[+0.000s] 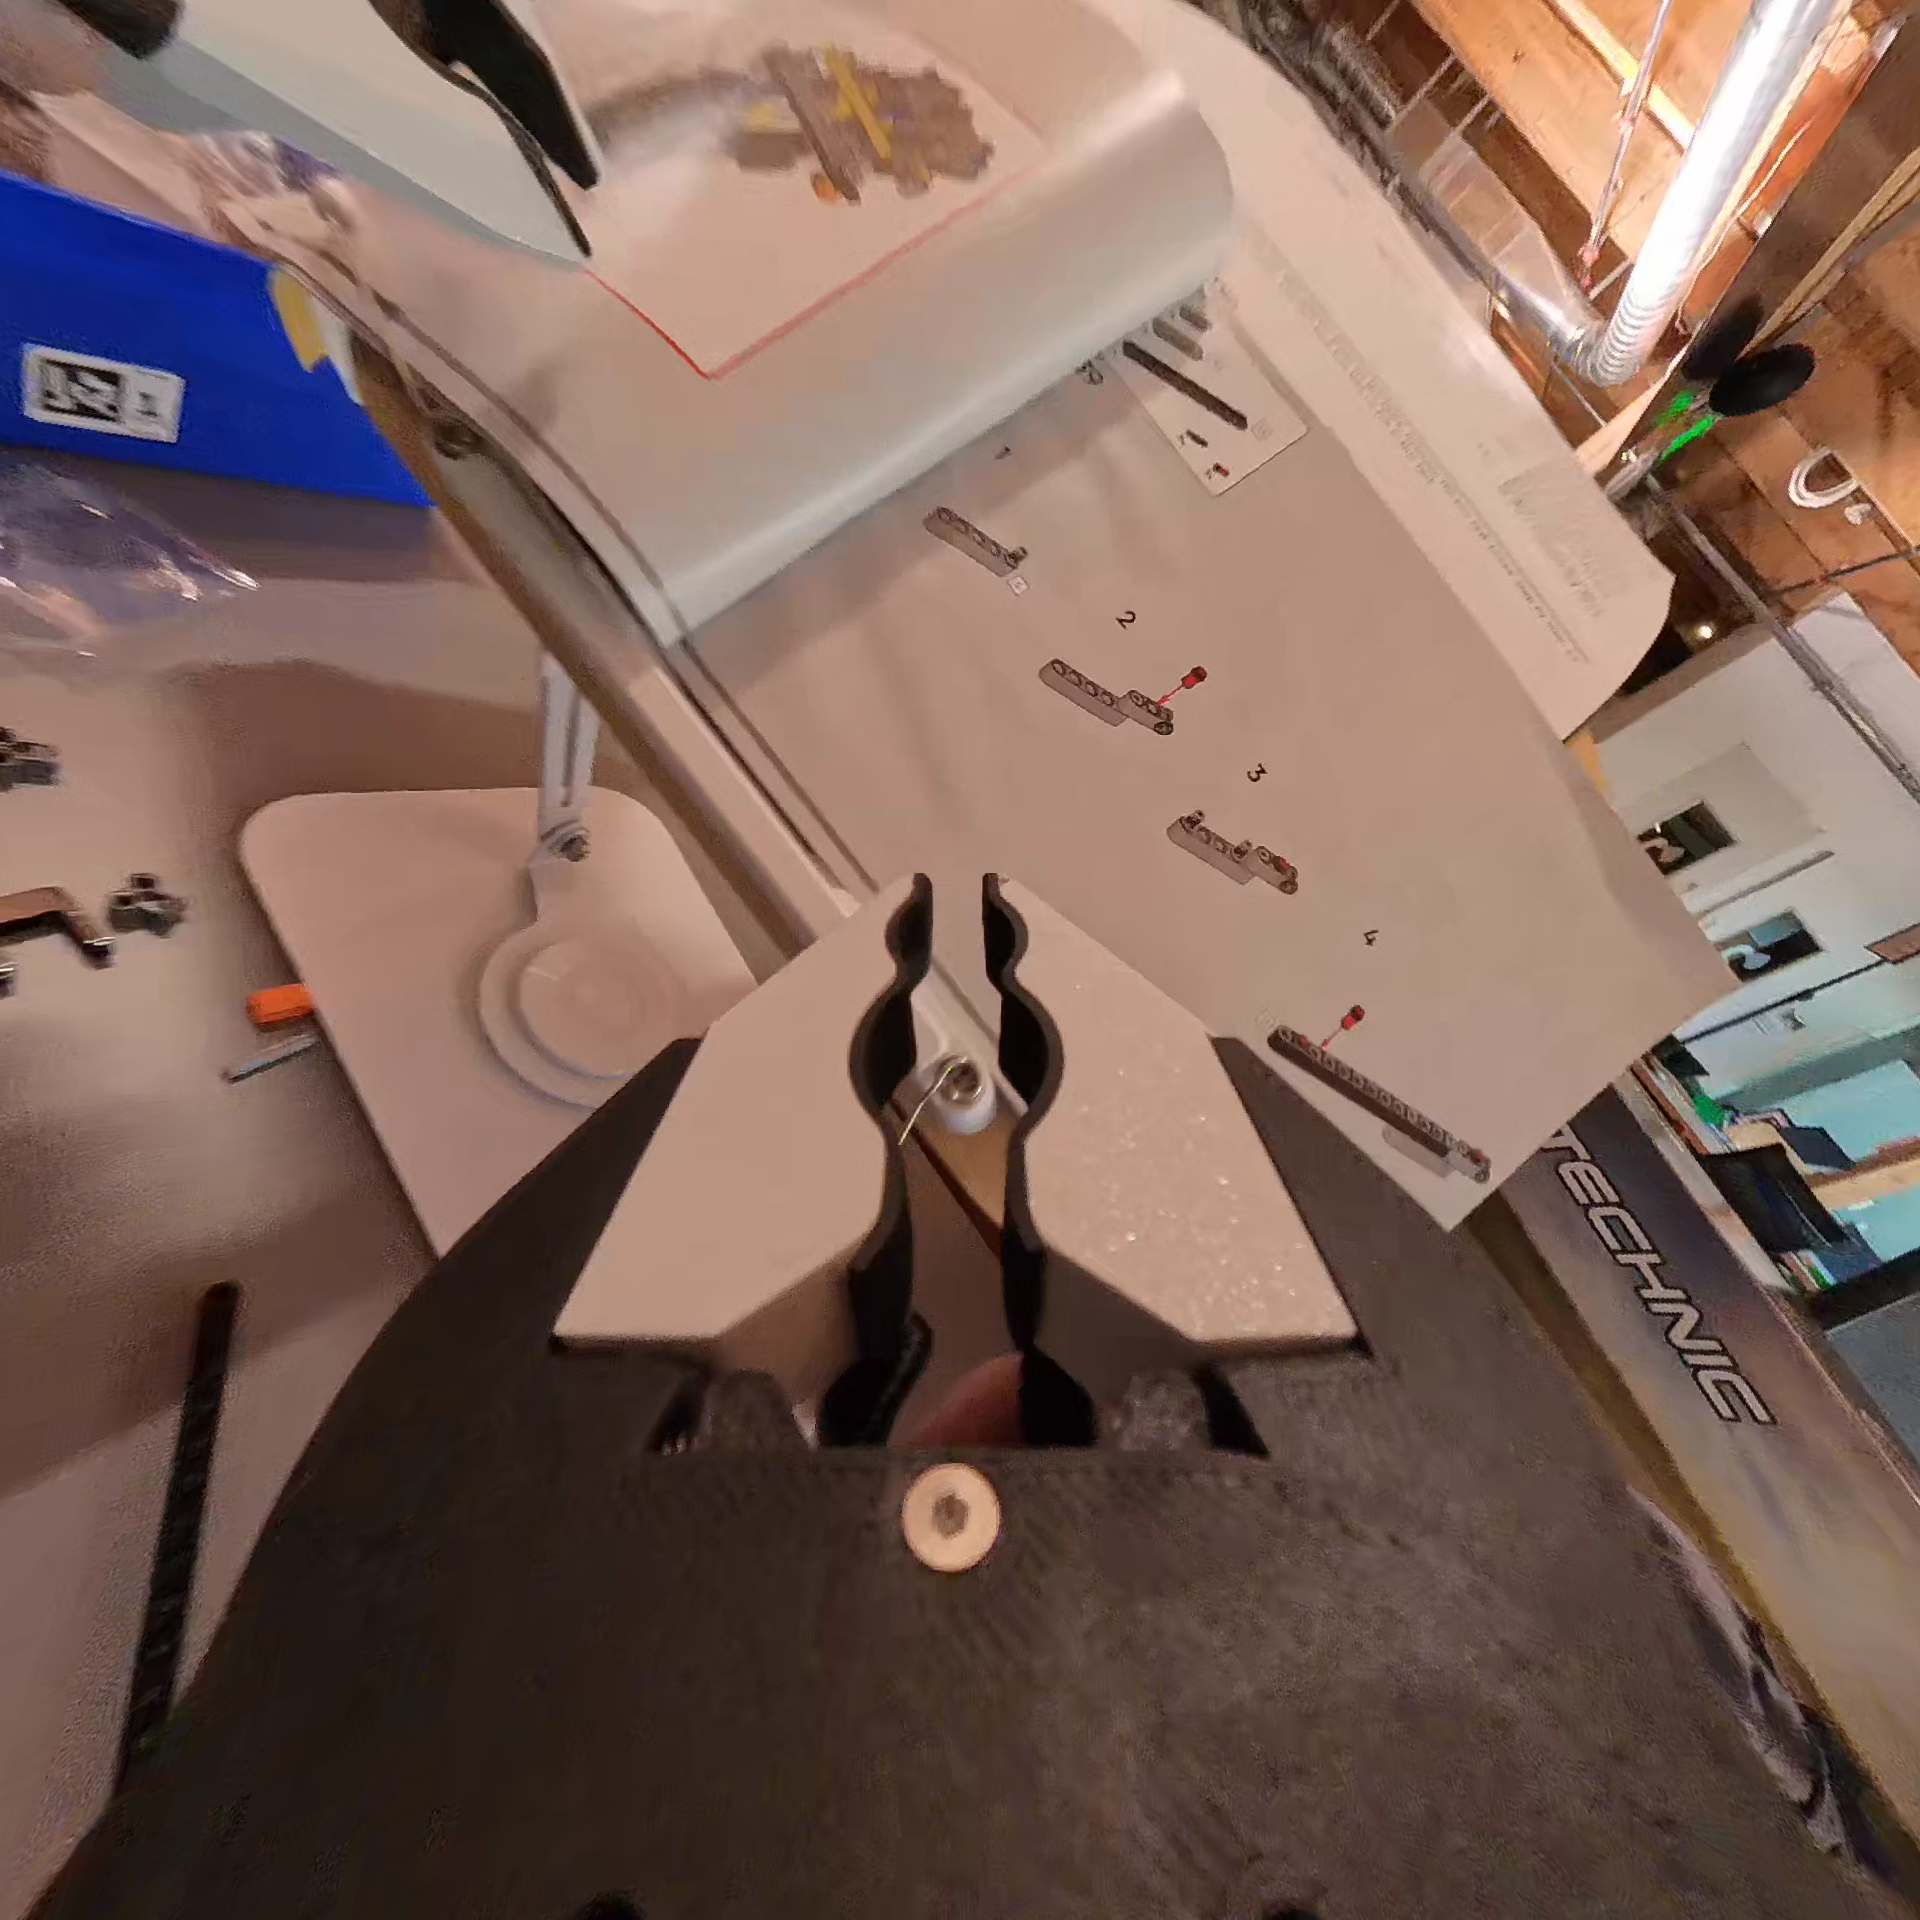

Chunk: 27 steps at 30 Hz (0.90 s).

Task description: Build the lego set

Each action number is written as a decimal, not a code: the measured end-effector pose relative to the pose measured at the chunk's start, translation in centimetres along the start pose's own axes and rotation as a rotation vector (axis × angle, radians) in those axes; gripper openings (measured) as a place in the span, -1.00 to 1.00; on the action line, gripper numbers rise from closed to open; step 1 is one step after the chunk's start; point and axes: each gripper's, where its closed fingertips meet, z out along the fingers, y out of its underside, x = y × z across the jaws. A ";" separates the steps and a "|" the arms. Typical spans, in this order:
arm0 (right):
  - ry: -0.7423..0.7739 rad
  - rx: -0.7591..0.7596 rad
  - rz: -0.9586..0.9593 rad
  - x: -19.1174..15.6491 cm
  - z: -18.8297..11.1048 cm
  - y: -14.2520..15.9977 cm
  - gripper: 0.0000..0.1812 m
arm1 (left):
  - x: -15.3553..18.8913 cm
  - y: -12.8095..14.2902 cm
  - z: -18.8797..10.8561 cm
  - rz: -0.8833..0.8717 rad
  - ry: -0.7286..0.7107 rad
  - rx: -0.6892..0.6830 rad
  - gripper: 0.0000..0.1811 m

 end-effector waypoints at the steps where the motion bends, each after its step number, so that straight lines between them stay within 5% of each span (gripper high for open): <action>1: -0.004 0.018 0.003 -0.3 -0.9 -0.2 -0.93 | 0.0 -0.1 -0.6 0.006 -0.002 0.004 -0.86; 12: -0.022 0.071 -0.019 -3.3 -6.2 1.6 -0.88 | 2.8 -3.8 -1.5 0.119 0.023 0.035 -0.73; 17: -0.091 0.037 0.055 -3.1 -9.1 3.9 -0.86 | 4.8 -5.2 -4.5 0.119 0.074 0.056 -0.67; 23: -0.383 -0.123 0.175 -8.6 -10.7 10.0 -0.82 | 8.7 -0.9 -9.9 0.072 0.199 -0.058 -0.59; 27: -0.525 -0.255 0.199 -14.0 -9.1 12.8 -0.76 | 11.5 2.6 -12.6 0.030 0.251 -0.121 -0.60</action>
